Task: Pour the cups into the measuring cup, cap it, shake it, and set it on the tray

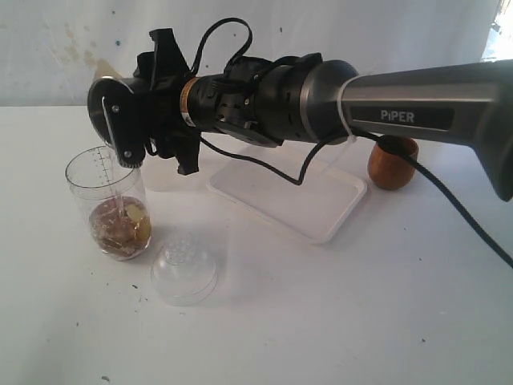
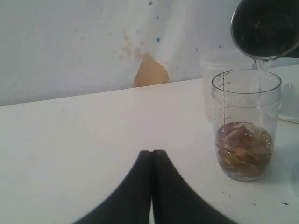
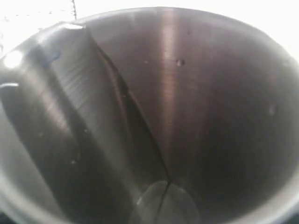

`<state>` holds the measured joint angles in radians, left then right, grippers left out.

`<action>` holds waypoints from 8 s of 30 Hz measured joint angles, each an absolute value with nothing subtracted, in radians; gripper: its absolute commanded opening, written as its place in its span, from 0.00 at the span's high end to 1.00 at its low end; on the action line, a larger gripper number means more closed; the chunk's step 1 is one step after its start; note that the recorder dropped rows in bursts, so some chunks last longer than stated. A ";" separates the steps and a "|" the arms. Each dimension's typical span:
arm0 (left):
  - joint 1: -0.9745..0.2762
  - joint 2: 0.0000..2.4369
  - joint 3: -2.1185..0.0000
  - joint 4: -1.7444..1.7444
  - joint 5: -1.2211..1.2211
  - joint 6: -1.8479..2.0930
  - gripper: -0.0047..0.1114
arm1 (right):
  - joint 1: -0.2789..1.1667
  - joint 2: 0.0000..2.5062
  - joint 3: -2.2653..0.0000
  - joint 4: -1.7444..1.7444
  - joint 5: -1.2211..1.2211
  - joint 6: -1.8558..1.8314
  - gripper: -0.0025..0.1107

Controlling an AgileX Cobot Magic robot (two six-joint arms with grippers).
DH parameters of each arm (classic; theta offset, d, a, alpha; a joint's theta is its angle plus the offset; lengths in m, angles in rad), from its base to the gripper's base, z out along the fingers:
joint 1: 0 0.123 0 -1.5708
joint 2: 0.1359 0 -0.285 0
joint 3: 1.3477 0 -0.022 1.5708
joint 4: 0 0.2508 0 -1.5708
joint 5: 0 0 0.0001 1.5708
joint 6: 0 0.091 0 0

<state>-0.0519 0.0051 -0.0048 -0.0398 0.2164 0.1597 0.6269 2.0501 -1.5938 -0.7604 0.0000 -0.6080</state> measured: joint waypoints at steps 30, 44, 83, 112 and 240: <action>-0.052 0.005 -0.005 -0.040 0.216 0.160 0.96 | 0.440 1.856 -1.448 -0.753 -0.109 0.696 0.98; -0.052 0.005 -0.005 -0.040 0.216 0.160 0.96 | -0.014 1.591 -0.765 -0.766 -0.689 0.641 0.98; -0.052 0.005 -0.005 -0.040 0.216 0.160 0.96 | -0.204 1.930 -0.504 -0.627 -1.085 0.165 0.98; -0.052 0.005 -0.005 -0.040 0.216 0.160 0.96 | -0.204 2.006 -0.504 -0.581 -1.109 0.120 0.05; -0.052 0.005 -0.005 -0.040 0.216 0.160 0.96 | -0.047 0.113 -0.009 -0.173 -0.562 0.624 0.97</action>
<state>-0.0519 0.0051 -0.0048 -0.0398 0.2164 0.1597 -0.0466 0.1134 -0.0093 -0.1726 -0.5624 0.6242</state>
